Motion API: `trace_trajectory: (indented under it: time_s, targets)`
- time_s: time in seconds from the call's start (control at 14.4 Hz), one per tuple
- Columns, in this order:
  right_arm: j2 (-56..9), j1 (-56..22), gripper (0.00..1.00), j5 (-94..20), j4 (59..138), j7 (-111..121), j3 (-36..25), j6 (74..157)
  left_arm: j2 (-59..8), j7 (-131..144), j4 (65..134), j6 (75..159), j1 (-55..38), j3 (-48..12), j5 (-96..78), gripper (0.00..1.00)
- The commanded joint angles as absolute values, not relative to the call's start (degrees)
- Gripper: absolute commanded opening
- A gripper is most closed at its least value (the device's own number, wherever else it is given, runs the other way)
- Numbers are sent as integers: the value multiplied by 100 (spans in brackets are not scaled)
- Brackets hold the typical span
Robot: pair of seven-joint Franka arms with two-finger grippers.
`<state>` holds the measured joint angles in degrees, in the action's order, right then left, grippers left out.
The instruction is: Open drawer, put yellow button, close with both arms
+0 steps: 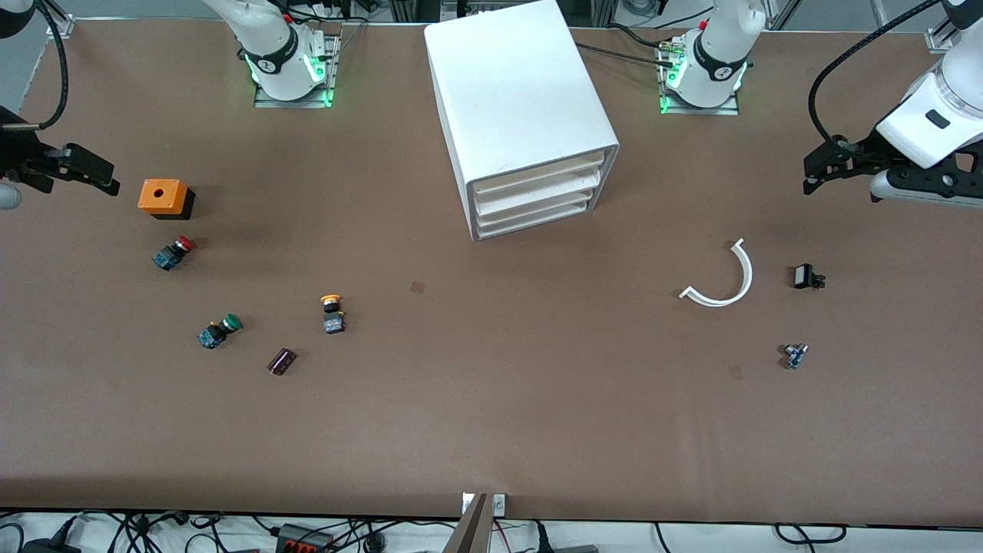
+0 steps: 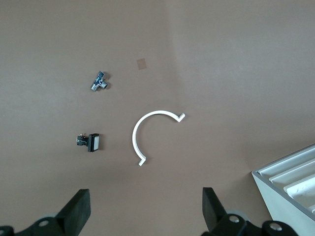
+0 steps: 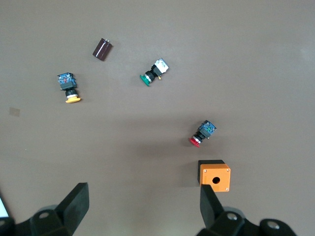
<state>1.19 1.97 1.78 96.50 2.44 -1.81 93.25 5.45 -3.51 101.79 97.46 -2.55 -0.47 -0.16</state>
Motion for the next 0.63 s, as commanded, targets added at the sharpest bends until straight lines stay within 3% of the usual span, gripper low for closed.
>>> trace_trajectory:
  time_s: [0.0,0.56]
  targets:
    - [211,246,100,237,9677,264,-132,9273,492,-316,10028,9606,-308,-26,44,100]
    - [62,237,100,193,9650,255,-123,9334,483,-255,10028,9598,-299,-26,18,100]
